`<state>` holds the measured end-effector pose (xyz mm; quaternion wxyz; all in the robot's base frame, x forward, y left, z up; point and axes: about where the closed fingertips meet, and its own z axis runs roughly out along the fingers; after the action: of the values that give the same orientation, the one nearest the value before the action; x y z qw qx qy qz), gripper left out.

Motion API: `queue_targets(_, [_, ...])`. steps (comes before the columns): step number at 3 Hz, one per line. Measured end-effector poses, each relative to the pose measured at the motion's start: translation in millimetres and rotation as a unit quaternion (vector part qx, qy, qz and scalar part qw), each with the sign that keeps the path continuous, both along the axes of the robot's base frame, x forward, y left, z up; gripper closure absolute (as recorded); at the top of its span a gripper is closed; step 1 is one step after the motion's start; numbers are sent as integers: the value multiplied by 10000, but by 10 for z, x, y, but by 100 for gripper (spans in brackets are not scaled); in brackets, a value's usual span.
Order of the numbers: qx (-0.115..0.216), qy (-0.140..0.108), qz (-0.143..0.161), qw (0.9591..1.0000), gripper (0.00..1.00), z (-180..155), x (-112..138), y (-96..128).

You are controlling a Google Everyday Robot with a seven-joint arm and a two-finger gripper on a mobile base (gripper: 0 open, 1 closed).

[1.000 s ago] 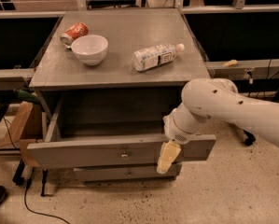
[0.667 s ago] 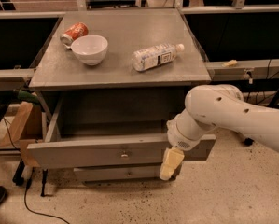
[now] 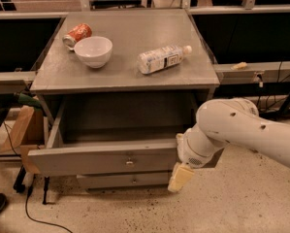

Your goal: Open top drawer

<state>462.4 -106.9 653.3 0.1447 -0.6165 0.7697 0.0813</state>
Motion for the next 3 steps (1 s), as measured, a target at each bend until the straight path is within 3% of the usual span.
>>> queue_targets(3, [4, 40, -6, 10000, 89, 109, -21, -28])
